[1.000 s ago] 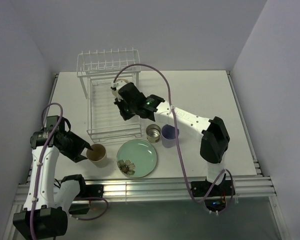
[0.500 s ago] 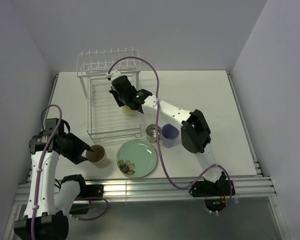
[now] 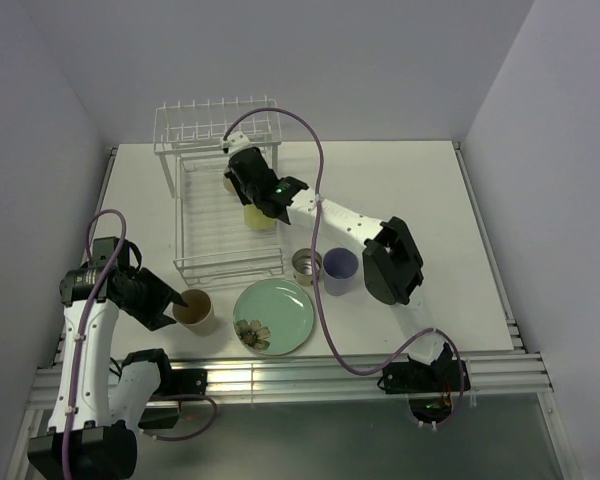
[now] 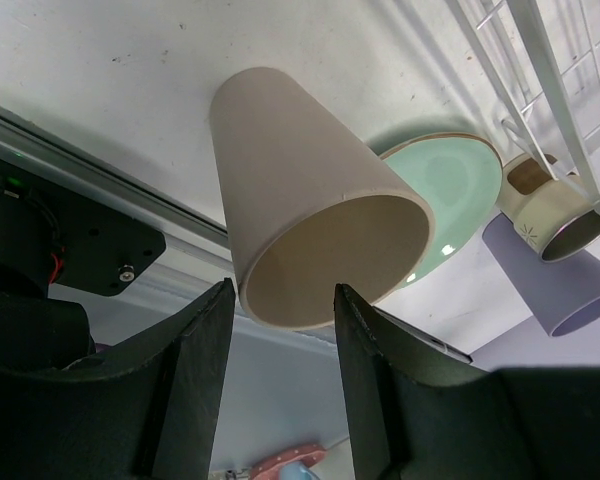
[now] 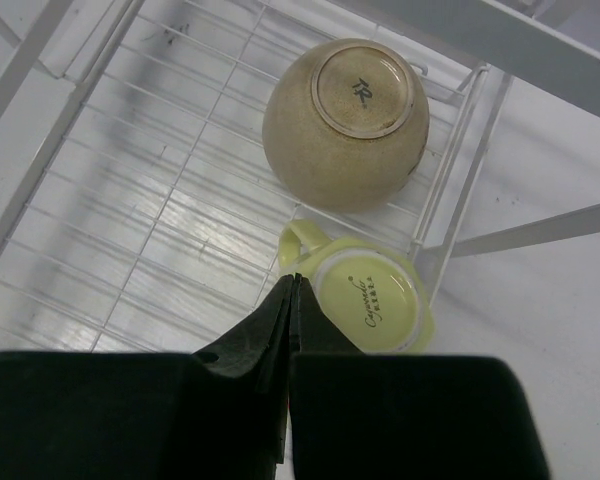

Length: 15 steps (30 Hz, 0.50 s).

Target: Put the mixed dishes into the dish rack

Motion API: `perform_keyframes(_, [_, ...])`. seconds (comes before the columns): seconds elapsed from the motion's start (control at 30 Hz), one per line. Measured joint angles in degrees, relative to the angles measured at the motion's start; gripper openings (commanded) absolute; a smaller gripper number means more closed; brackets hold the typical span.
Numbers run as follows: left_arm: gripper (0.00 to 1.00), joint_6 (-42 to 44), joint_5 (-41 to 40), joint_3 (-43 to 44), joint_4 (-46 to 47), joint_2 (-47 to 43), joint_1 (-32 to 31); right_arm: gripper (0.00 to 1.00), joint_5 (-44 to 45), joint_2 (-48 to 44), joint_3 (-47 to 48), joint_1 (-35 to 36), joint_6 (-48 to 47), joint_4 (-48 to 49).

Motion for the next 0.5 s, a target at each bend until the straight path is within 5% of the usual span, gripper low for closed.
perform_keyframes(0.5, [0.51,1.73,-0.11,0.13,0.02,2.08,0.00,0.00,1.44,-1.14,-2.91,-1.07,0.46,3.82])
